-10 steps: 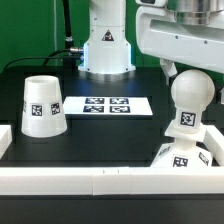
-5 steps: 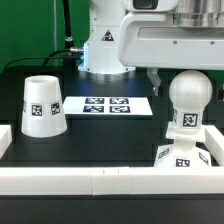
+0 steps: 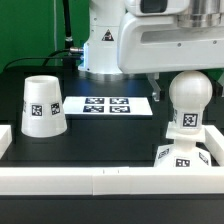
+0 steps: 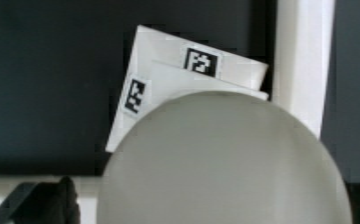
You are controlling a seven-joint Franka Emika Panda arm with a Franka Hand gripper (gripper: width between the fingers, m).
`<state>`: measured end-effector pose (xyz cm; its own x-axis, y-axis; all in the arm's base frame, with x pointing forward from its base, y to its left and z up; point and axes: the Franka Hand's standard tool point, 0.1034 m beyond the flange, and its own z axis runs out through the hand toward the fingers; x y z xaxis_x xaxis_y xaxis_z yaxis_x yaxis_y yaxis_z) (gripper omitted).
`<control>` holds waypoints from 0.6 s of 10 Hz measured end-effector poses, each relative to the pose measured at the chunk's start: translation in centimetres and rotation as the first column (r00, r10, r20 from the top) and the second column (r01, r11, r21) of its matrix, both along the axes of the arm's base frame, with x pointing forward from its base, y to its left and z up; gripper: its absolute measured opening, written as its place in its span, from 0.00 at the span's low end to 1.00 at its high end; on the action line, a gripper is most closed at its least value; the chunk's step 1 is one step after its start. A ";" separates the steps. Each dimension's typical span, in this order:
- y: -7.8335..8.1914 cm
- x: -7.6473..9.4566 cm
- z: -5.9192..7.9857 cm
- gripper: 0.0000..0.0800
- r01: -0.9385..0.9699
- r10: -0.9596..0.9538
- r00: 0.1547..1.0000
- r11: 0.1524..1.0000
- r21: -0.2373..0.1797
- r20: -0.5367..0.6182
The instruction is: Assemble lamp
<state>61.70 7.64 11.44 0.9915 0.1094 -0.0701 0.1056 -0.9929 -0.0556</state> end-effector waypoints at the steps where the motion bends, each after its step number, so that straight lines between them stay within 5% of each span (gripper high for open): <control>1: 0.2 0.0 0.2 0.87 -0.112 0.112 0.994 0.994 -0.008 0.007; 6: -0.1 0.2 0.2 0.87 -0.460 0.460 0.887 0.888 -0.017 0.033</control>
Offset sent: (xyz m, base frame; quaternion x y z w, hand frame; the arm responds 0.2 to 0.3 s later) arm -0.0003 -0.0062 0.0031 -0.0024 0.0207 -0.1708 0.9851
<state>61.89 7.53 11.64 0.8320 0.5534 -0.0392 0.5523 -0.8329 -0.0349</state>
